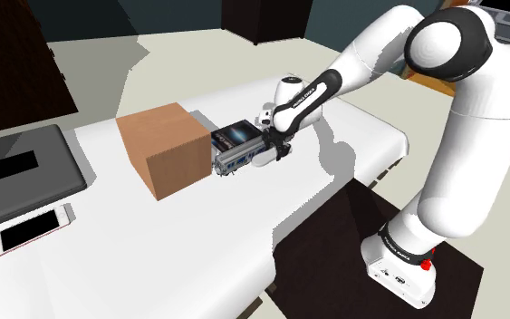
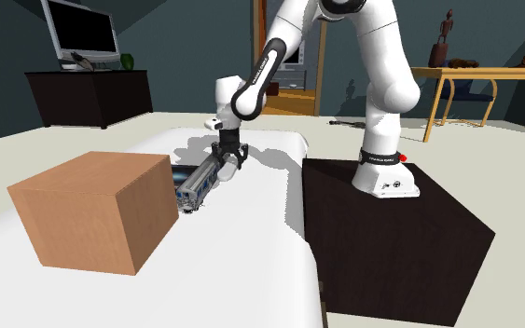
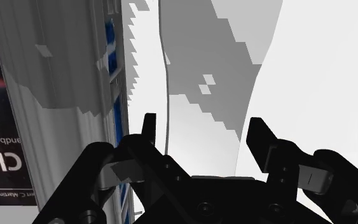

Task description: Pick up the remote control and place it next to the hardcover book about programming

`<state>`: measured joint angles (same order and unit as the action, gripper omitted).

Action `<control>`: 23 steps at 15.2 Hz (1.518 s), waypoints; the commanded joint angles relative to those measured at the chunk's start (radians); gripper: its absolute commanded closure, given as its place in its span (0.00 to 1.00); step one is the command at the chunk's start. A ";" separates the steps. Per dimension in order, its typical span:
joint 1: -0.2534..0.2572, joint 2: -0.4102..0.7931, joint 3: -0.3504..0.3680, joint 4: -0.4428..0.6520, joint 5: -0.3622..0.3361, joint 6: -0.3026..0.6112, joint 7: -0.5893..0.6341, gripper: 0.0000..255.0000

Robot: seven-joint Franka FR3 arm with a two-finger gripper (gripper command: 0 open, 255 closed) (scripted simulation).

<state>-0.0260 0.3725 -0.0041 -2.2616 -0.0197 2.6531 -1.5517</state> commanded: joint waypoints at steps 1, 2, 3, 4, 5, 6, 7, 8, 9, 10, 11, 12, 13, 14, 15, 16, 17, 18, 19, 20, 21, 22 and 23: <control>0.000 0.027 0.000 0.006 0.000 0.022 -0.001 1.00; 0.000 0.040 0.000 0.008 0.000 0.032 0.000 1.00; 0.000 0.052 0.000 0.010 -0.001 0.043 0.000 1.00; 0.000 0.065 -0.001 0.012 -0.001 0.054 0.000 1.00; 0.000 0.078 -0.001 0.015 -0.001 0.064 0.000 1.00; 0.000 0.092 -0.001 0.018 -0.001 0.075 0.001 1.00; 0.000 0.105 -0.001 0.021 -0.001 0.085 0.001 1.00; 0.000 0.118 -0.001 0.024 -0.002 0.095 0.001 1.00; 0.000 0.132 -0.001 0.027 -0.002 0.105 0.001 1.00; 0.000 0.145 -0.002 0.031 -0.002 0.115 0.002 1.00; 0.001 0.166 -0.002 0.037 -0.002 0.130 0.002 1.00; 0.001 0.166 -0.002 0.037 -0.002 0.130 0.002 1.00; 0.001 0.166 -0.002 0.037 -0.002 0.130 0.002 1.00; 0.001 0.166 -0.002 0.037 -0.002 0.130 0.002 1.00; 0.001 0.166 -0.002 0.037 -0.002 0.130 0.002 1.00; 0.001 0.166 -0.002 0.037 -0.002 0.130 0.002 1.00; 0.001 0.166 -0.002 0.037 -0.002 0.130 0.002 1.00; 0.001 0.166 -0.002 0.037 -0.001 0.130 0.002 1.00; 0.001 0.166 -0.002 0.037 -0.001 0.130 0.001 1.00; 0.012 0.166 -0.004 0.035 -0.003 0.133 0.012 0.00; 0.012 0.163 -0.004 0.021 -0.004 0.142 0.013 0.00; 0.011 0.189 -0.004 0.041 -0.004 0.149 0.011 0.00; 0.024 0.179 -0.004 0.038 -0.005 0.141 0.025 0.00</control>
<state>-0.0087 0.4958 -0.0174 -2.2283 -0.0234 2.8115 -1.5261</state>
